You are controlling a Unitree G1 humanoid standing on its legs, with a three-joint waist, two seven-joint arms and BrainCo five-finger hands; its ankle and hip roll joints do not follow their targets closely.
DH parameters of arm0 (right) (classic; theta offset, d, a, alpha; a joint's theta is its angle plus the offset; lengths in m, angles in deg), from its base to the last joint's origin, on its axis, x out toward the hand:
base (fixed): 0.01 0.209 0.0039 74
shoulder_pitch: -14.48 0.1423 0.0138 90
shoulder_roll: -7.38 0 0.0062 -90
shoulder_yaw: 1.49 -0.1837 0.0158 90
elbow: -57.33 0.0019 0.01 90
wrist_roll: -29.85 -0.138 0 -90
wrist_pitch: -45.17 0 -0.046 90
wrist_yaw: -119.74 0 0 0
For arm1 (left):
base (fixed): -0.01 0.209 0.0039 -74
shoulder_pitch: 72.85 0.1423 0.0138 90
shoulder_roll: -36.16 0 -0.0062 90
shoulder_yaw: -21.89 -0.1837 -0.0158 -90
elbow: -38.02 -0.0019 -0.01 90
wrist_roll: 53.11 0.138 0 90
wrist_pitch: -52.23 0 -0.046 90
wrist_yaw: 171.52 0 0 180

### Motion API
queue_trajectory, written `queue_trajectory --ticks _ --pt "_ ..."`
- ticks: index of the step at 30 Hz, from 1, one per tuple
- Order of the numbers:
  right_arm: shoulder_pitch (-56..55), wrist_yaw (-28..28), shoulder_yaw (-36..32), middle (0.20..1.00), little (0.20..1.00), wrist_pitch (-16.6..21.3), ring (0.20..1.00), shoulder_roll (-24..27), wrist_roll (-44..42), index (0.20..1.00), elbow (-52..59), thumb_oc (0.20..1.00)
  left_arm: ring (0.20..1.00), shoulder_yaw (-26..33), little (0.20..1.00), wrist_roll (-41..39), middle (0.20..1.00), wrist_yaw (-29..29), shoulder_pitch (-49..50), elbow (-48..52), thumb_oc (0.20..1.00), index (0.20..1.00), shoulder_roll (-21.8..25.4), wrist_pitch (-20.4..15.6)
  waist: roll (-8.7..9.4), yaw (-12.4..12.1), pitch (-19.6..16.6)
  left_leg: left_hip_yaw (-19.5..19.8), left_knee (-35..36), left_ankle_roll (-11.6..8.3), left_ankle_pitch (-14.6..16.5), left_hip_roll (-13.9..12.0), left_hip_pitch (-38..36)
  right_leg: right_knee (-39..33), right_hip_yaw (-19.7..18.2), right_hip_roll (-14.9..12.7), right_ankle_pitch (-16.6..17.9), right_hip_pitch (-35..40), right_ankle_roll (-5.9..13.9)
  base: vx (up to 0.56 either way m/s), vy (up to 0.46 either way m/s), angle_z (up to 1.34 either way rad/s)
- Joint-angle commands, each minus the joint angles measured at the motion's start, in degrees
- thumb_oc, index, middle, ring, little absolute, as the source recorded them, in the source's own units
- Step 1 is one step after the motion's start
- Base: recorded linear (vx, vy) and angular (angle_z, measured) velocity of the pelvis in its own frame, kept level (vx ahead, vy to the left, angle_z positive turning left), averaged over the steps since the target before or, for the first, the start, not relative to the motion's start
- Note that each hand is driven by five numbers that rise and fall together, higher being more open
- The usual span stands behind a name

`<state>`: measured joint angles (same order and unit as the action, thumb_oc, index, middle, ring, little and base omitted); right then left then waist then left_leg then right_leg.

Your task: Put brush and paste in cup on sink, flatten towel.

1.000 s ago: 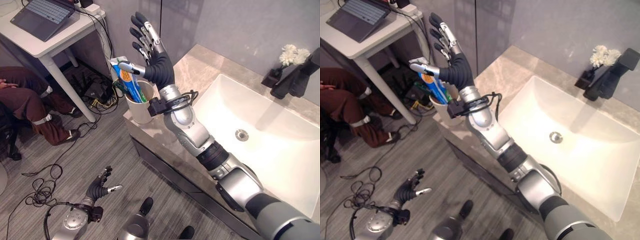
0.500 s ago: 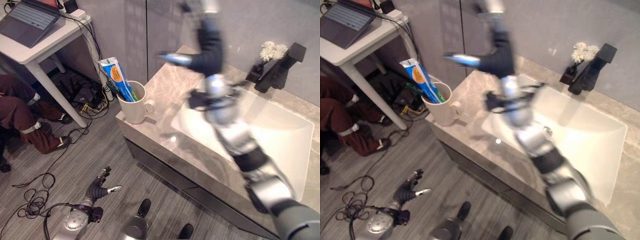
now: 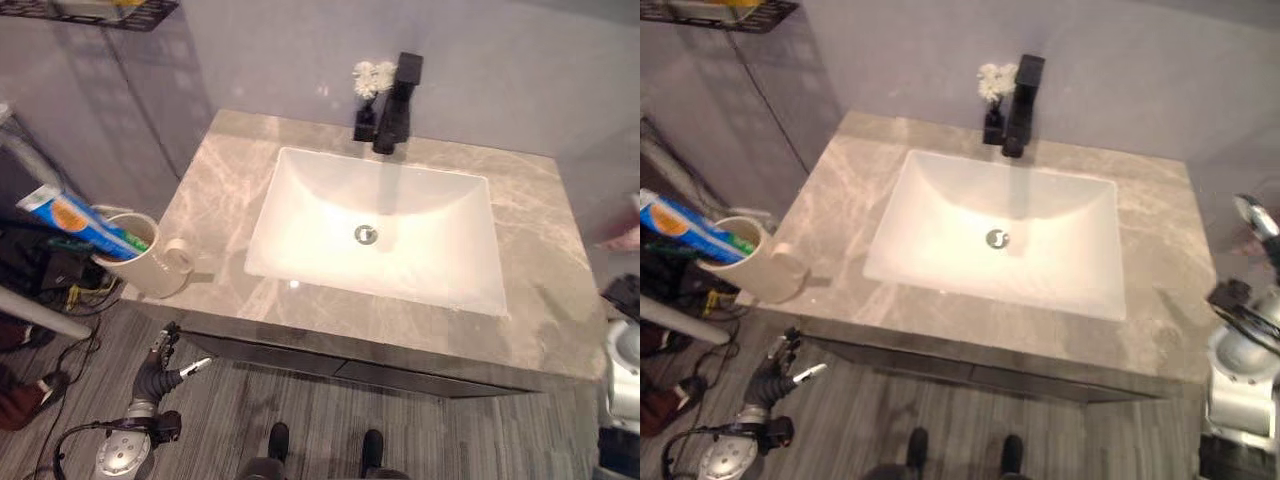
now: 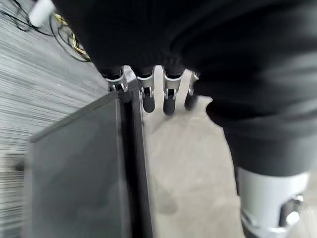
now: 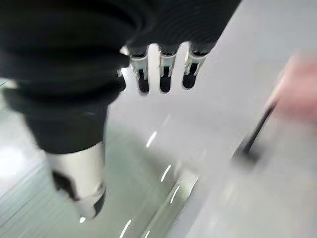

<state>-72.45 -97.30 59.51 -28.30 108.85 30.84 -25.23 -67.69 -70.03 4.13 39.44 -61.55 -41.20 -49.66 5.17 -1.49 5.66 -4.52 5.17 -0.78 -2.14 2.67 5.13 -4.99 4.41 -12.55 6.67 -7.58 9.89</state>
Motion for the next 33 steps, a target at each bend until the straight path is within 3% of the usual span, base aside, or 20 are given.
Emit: queue_trajectory --ticks 1,2,3,4,5,7,10,14,17,18,19,20,21,22,23,26,27,28,30,33 --pt "1.1 -2.7 -0.4 1.000 1.000 2.6 1.000 -0.1 1.8 1.000 0.9 1.000 1.000 -0.2 1.000 1.8 1.000 1.0 0.1 4.2 1.000 1.000 3.6 -2.9 -1.08 -0.5 1.6 1.9 -0.2 1.90 1.7 1.1 1.4 4.5 2.0 -1.3 7.2 -4.8 3.90 -0.21 0.203 -0.39" --pt "0.3 -2.7 -0.6 1.000 1.000 2.5 1.000 -0.8 1.5 1.000 -0.2 1.000 1.000 -0.4 1.000 2.6 1.000 1.3 0.3 4.6 1.000 1.000 3.9 -2.9 -1.63 0.2 1.8 1.0 -0.2 2.12 2.0 1.0 1.5 6.0 2.0 0.6 4.2 -4.6 2.81 -0.16 0.160 -0.41" --pt "0.3 -2.7 -0.6 1.000 1.000 2.5 1.000 -0.8 1.5 1.000 -0.2 1.000 1.000 -0.4 1.000 2.7 1.000 1.3 0.4 4.7 1.000 1.000 3.9 -2.9 -1.53 0.1 1.8 0.9 -0.2 2.06 1.6 1.0 1.7 6.5 1.8 0.5 4.2 -5.1 2.63 -0.12 0.206 -0.38" --pt "-1.4 -2.0 -0.3 1.000 1.000 3.4 1.000 -2.9 -1.5 1.000 -2.3 1.000 1.000 -0.5 1.000 3.7 1.000 1.7 0.8 5.0 1.000 1.000 4.4 -2.9 -2.59 0.9 2.3 -0.8 -0.3 2.70 1.3 0.8 1.6 12.3 2.2 5.2 -1.1 -5.3 0.65 -0.11 0.134 -0.39" --pt "-1.4 -1.9 -0.3 1.000 1.000 3.5 1.000 -2.9 -1.7 1.000 -2.3 1.000 1.000 -0.5 1.000 3.7 1.000 1.7 0.8 5.0 1.000 1.000 4.4 -2.9 -2.52 0.8 2.3 -1.0 -0.2 2.64 1.1 0.7 1.7 12.9 2.1 5.2 -1.2 -5.8 0.47 -0.12 0.253 -0.55" --pt "-4.6 -1.8 -1.2 1.000 1.000 2.6 1.000 -2.1 -0.1 1.000 -4.3 1.000 1.000 0.2 1.000 3.8 1.000 2.6 1.2 5.1 1.000 1.000 4.5 -2.8 -3.60 1.7 2.2 -2.4 -0.5 3.04 0.9 1.0 1.5 19.8 0.7 10.8 -7.7 -5.7 -1.53 -0.04 0.150 -0.58" --pt "-5.7 -2.1 -2.1 1.000 1.000 2.8 1.000 -2.4 -0.7 1.000 -6.3 1.000 1.000 0.4 1.000 3.9 1.000 3.2 1.3 5.0 1.000 1.000 4.5 -2.6 -4.06 2.1 2.0 -3.1 -0.6 2.86 0.3 1.2 1.6 22.1 -0.8 13.8 -9.8 -5.6 -2.58 -0.02 0.051 -0.23" --pt "-6.6 -2.8 -3.8 1.000 1.000 3.2 1.000 -3.2 -3.6 1.000 -9.7 1.000 1.000 -0.1 1.000 4.3 1.000 4.1 1.8 5.0 1.000 1.000 2.4 -2.5 -5.18 2.5 0.8 -3.3 -1.0 2.60 0.6 2.5 0.5 13.6 -3.6 15.2 -10.2 -1.2 -4.38 0.05 0.011 -0.23" --pt "-6.8 -2.8 -4.0 1.000 1.000 3.5 1.000 -2.4 -4.9 1.000 -11.6 1.000 1.000 -0.4 1.000 3.4 1.000 4.3 2.1 5.2 1.000 1.000 1.6 -2.6 -5.35 2.6 1.3 -2.9 -5.6 2.21 1.9 3.1 1.5 9.8 -5.0 15.0 -9.4 0.3 -4.76 0.00 -0.020 -0.09" --pt "-6.4 -2.6 -3.3 1.000 1.000 3.7 1.000 -0.8 -5.5 1.000 -13.9 1.000 1.000 -1.3 1.000 2.7 1.000 4.8 1.8 5.7 1.000 1.000 1.7 -2.9 -4.25 1.8 3.6 0.0 -17.7 0.55 3.2 5.0 5.8 7.7 -6.3 13.7 -7.7 1.8 -5.34 -0.11 -0.029 0.05" --pt "-5.7 -2.5 -2.4 1.000 1.000 3.7 1.000 0.4 -5.5 1.000 -14.8 1.000 1.000 -1.9 1.000 2.2 1.000 4.8 1.7 6.0 1.000 1.000 1.6 -2.9 -4.18 0.8 4.8 3.4 -21.9 -1.15 3.6 5.8 8.3 7.1 -6.8 13.6 -7.1 2.4 -5.63 -0.09 -0.028 0.06" --pt "-5.6 -2.5 -2.4 1.000 1.000 3.8 1.000 0.4 -5.5 1.000 -14.9 1.000 1.000 -1.9 1.000 2.2 1.000 4.8 1.6 6.0 1.000 1.000 1.5 -2.9 -4.25 0.9 4.7 3.6 -22.1 -1.20 3.9 5.8 8.3 6.9 -6.8 13.6 -7.2 2.5 -5.62 -0.05 0.015 -0.04" --pt "-5.6 -2.9 -2.1 1.000 1.000 4.0 1.000 0.9 -6.6 1.000 -16.9 1.000 1.000 -2.6 1.000 2.1 1.000 4.3 1.7 6.2 1.000 1.000 1.3 -2.6 -3.91 1.2 4.4 4.8 -21.8 -1.39 5.6 3.2 8.4 6.1 -6.5 12.8 -7.1 3.1 -5.36 0.00 0.029 -0.24" --pt "-6.6 -3.2 -2.9 1.000 1.000 4.4 1.000 0.2 -8.5 1.000 -18.7 1.000 1.000 -2.7 1.000 2.2 1.000 4.2 1.5 5.6 1.000 1.000 1.4 -2.2 -3.53 2.5 4.0 1.4 -21.5 -1.17 6.9 -1.6 8.0 5.7 -5.5 11.2 -7.3 3.8 -4.81 -0.04 0.025 -0.25" --pt "-6.6 -3.1 -2.9 1.000 1.000 4.5 1.000 0.2 -8.7 1.000 -18.9 1.000 1.000 -2.7 1.000 2.2 1.000 4.1 1.5 5.6 1.000 1.000 1.5 -2.2 -3.48 2.4 4.0 1.3 -21.5 -1.20 6.6 -1.6 8.2 5.6 -5.5 11.2 -7.0 3.7 -4.84 -0.02 0.059 0.26" --pt "-9.5 -1.4 -2.9 1.000 1.000 3.1 1.000 -0.3 -10.7 1.000 -24.0 1.000 1.000 -2.0 1.000 2.1 1.000 4.3 1.6 5.3 1.000 1.000 1.4 -1.7 -3.37 2.4 3.1 3.6 -19.3 -2.08 5.5 -6.0 7.3 5.7 -5.2 9.5 -7.5 3.6 -4.52 -0.03 0.161 0.42" --pt "-11.7 2.7 -0.4 1.000 1.000 0.7 1.000 0.5 -12.1 1.000 -29.7 1.000 1.000 -2.3 1.000 -0.7 1.000 4.6 1.7 5.7 1.000 1.000 0.9 -1.3 -3.92 2.5 3.1 7.4 -16.5 -3.09 4.3 -6.1 5.5 6.8 -4.9 8.7 -7.7 2.5 -4.00 0.02 0.277 0.06" --pt "-11.6 4.6 0.3 1.000 1.000 -0.1 1.000 0.4 -14.6 1.000 -33.5 1.000 1.000 -2.3 1.000 -0.8 1.000 5.3 1.9 5.8 1.000 1.000 0.8 -1.1 -4.48 3.0 2.5 8.0 -13.3 -3.05 4.8 -6.1 4.0 7.0 -4.9 8.6 -7.8 2.4 -3.70 0.02 0.296 0.11" --pt "-11.3 8.0 0.2 1.000 1.000 0.5 1.000 -0.6 -23.8 1.000 -42.4 1.000 1.000 -2.8 1.000 -0.9 1.000 6.4 2.6 6.2 1.000 1.000 1.5 -1.1 -4.72 3.5 2.2 7.7 -9.8 -2.98 4.4 -5.2 1.9 6.9 -4.9 7.5 -6.7 2.3 -3.15 0.01 0.224 0.10" --pt "-8.9 12.7 4.6 1.000 1.000 -4.2 1.000 1.1 -26.0 1.000 -59.8 1.000 1.000 -0.4 1.000 -1.9 1.000 7.4 5.0 7.9 1.000 1.000 3.6 -0.4 -4.24 2.2 2.5 7.4 -10.6 -2.09 5.4 -3.0 2.4 6.6 -5.3 5.5 -4.7 1.5 -1.94 -0.03 0.213 -0.02"
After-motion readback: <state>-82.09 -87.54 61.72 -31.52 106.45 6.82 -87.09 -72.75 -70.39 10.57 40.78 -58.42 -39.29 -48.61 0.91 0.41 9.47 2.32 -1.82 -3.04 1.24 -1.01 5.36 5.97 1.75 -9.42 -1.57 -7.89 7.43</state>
